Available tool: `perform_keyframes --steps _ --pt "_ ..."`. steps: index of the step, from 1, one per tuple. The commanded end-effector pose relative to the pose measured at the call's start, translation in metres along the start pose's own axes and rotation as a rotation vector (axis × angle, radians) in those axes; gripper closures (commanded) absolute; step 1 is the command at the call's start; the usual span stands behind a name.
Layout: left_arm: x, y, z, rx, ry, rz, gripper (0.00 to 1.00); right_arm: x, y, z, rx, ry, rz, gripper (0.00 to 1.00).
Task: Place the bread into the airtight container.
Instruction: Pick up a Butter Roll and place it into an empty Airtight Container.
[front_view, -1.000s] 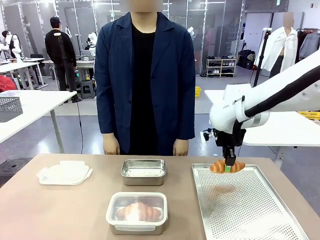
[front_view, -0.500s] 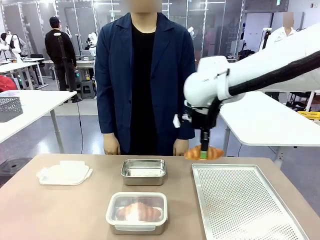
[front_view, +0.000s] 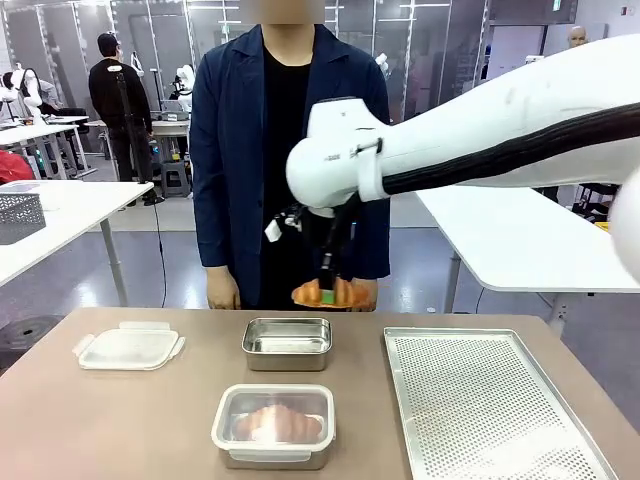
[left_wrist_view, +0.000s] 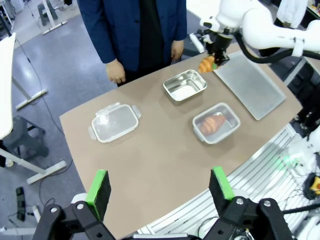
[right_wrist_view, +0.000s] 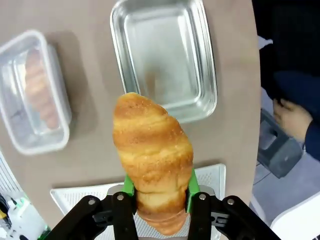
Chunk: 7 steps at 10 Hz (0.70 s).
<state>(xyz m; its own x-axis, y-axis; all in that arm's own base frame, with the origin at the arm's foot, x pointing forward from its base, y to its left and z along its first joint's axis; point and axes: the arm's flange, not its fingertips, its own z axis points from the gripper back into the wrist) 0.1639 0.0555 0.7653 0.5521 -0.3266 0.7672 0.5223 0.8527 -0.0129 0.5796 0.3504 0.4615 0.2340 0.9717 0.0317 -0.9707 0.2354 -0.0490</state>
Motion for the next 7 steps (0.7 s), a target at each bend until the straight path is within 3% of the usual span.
perform_keyframes --steps 1,4,7 --pt "0.001 -0.001 0.001 -0.006 -0.003 -0.006 0.0 0.046 -0.019 -0.009 -0.012 0.048 -0.041 0.57" --pt "0.001 -0.001 0.001 -0.006 -0.003 -0.006 0.0 0.085 -0.025 -0.046 0.025 0.065 -0.045 0.57" --pt "0.001 -0.001 0.001 -0.006 -0.003 -0.006 0.0 0.098 -0.016 -0.074 0.026 0.078 -0.061 0.57"
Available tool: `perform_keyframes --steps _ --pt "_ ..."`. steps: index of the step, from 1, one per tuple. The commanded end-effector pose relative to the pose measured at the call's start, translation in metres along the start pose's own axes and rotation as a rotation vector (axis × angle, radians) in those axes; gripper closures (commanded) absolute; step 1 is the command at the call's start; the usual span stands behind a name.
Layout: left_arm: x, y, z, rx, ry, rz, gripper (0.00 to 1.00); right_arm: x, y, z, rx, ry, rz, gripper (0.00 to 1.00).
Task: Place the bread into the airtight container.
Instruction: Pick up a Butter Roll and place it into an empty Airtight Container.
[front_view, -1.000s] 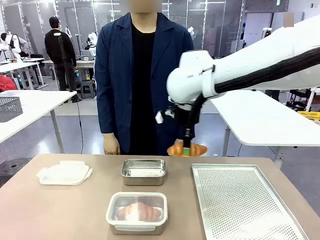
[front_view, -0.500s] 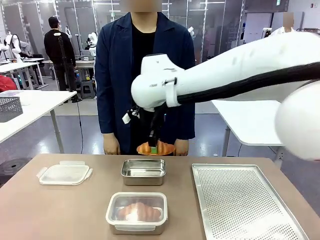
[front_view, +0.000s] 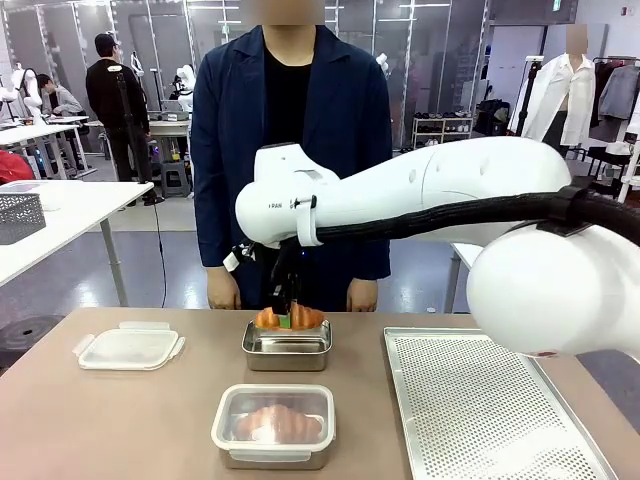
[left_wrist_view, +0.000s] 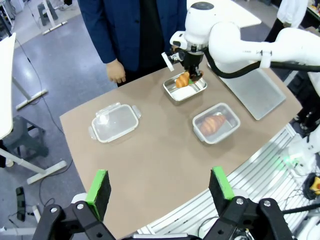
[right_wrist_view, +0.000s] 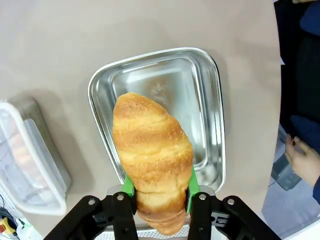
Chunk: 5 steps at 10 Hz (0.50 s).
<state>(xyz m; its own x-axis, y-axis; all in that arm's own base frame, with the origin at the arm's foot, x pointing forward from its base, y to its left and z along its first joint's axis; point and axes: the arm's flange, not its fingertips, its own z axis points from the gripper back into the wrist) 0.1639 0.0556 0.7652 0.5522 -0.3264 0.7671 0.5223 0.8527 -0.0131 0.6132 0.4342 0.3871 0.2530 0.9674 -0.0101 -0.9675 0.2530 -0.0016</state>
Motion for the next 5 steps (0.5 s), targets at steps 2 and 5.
perform_keyframes --steps 2,5 --pt "0.001 -0.001 0.001 -0.006 -0.003 -0.007 0.0 0.011 -0.003 -0.007 0.014 0.028 -0.024 0.47" --pt "0.001 -0.001 0.001 -0.006 -0.003 -0.007 0.0 0.011 -0.003 -0.014 0.002 0.021 -0.004 0.0"
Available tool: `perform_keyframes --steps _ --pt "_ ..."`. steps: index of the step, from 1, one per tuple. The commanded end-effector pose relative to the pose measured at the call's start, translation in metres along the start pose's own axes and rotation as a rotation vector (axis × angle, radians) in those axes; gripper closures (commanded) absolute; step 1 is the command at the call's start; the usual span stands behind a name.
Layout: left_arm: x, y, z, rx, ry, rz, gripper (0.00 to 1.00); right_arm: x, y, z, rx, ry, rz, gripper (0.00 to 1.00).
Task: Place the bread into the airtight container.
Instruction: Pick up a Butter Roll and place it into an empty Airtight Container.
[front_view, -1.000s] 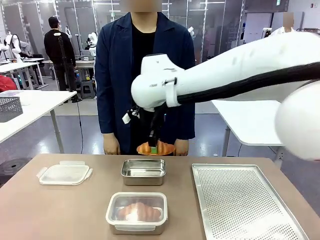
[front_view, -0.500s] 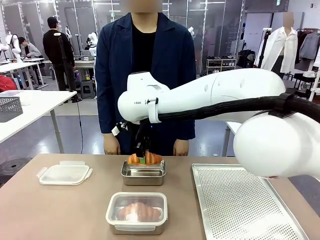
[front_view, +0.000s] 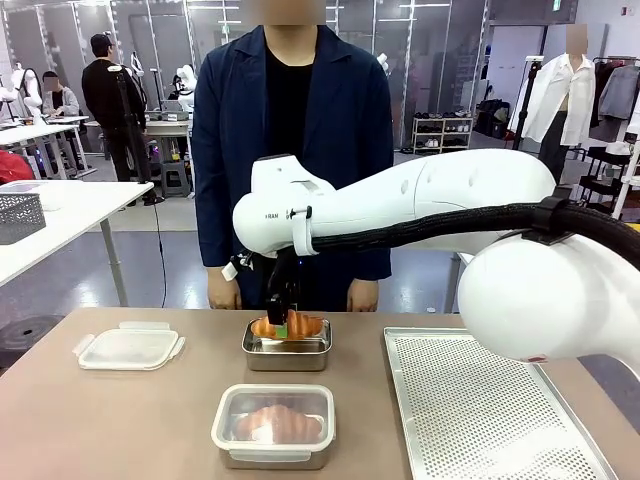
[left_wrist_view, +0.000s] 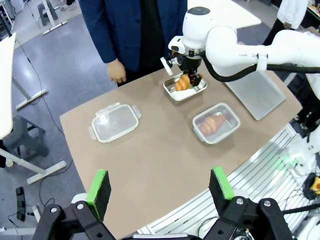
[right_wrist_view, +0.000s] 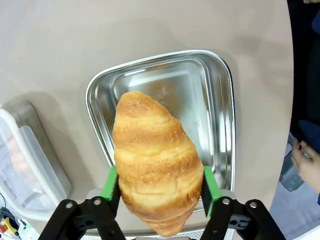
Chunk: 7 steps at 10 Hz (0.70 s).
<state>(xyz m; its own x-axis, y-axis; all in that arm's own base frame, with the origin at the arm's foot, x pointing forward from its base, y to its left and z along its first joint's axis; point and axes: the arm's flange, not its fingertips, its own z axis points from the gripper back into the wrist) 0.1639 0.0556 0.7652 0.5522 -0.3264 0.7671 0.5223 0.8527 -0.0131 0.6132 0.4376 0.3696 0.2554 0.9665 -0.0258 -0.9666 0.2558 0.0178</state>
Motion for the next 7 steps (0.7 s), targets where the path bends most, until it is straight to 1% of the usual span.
perform_keyframes --steps 1,2,4,5,7 --pt "0.0009 -0.0008 0.0013 -0.006 -0.003 -0.007 0.0 0.0087 -0.0039 0.0026 -0.019 0.009 0.002 0.0" --pt "0.0009 -0.0008 0.0013 -0.006 -0.003 -0.007 0.0 0.0096 -0.0034 0.0026 -0.02 0.007 0.011 0.01" --pt "0.0009 -0.0008 0.0013 -0.006 -0.003 -0.007 0.0 0.0072 -0.0016 0.0045 -0.009 -0.008 0.029 0.0" --pt "0.0009 -0.0008 0.0013 -0.006 -0.003 -0.007 0.0 0.0016 0.001 0.0003 -0.001 -0.002 0.003 0.0" --pt "0.0009 -0.0008 0.0013 -0.006 -0.003 -0.007 0.0 0.0016 0.001 0.0003 -0.001 -0.002 0.003 0.0"
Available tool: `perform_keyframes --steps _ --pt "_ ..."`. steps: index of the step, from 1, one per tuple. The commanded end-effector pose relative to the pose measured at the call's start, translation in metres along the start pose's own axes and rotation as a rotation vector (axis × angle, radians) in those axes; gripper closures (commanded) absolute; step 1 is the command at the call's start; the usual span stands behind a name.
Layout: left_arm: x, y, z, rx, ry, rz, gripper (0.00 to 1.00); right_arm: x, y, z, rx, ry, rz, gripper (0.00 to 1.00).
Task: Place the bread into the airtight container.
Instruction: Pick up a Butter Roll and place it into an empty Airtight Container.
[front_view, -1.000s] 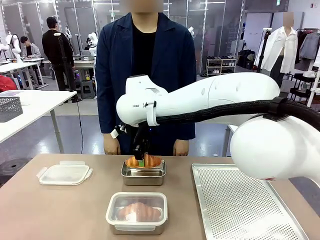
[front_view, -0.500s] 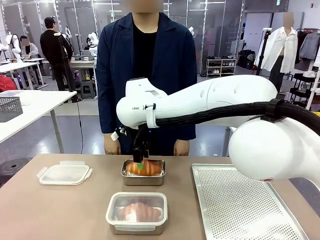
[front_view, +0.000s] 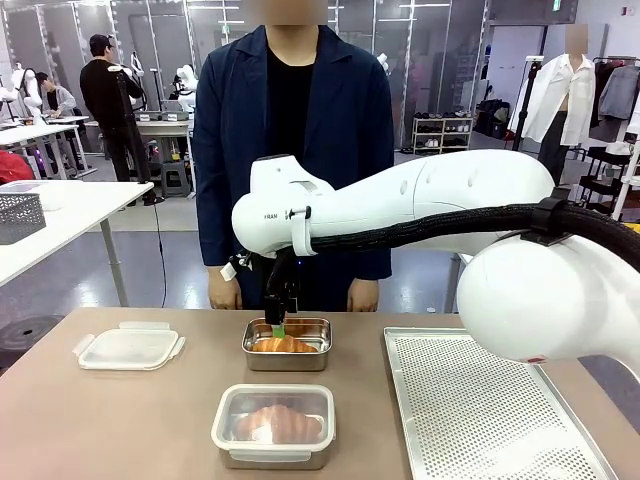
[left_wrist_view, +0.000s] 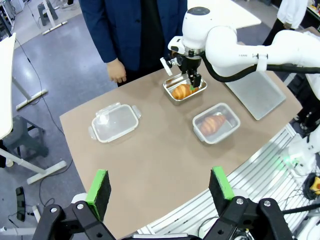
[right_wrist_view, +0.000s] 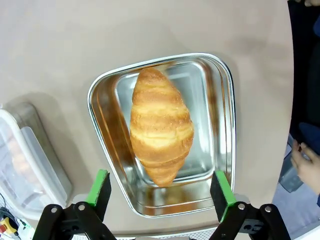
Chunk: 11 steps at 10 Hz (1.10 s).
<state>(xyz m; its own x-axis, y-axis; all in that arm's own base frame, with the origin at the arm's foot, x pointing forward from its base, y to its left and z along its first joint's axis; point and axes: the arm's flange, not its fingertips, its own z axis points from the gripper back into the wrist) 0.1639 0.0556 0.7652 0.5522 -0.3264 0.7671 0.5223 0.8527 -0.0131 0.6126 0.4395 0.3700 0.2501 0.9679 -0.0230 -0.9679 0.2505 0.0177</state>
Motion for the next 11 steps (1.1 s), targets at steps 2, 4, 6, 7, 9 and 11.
perform_keyframes --steps 2,4,6,7,9,11 --pt "0.0009 -0.0008 0.0013 -0.006 -0.003 -0.007 0.0 0.0 0.0 -0.0001 -0.001 0.001 -0.002 0.0" --pt "0.0009 -0.0008 0.0013 -0.006 -0.003 -0.007 0.0 0.0 0.0 -0.0001 -0.001 0.001 -0.002 0.0" --pt "0.0009 -0.0008 0.0013 -0.006 -0.003 -0.007 0.0 0.0 0.0 -0.0001 -0.001 0.001 -0.002 0.0" --pt "0.0009 -0.0008 0.0013 -0.006 -0.003 -0.007 0.0 0.0 0.0 -0.0001 -0.001 0.001 -0.002 0.0" --pt "0.0009 -0.0008 0.0013 -0.006 -0.003 -0.007 0.0 0.0 0.0 -0.0001 -0.001 0.001 -0.002 0.0" --pt "0.0009 -0.0008 0.0013 -0.006 -0.003 -0.007 0.0 0.0 0.0 0.0 0.0 0.0 0.0 0.01"
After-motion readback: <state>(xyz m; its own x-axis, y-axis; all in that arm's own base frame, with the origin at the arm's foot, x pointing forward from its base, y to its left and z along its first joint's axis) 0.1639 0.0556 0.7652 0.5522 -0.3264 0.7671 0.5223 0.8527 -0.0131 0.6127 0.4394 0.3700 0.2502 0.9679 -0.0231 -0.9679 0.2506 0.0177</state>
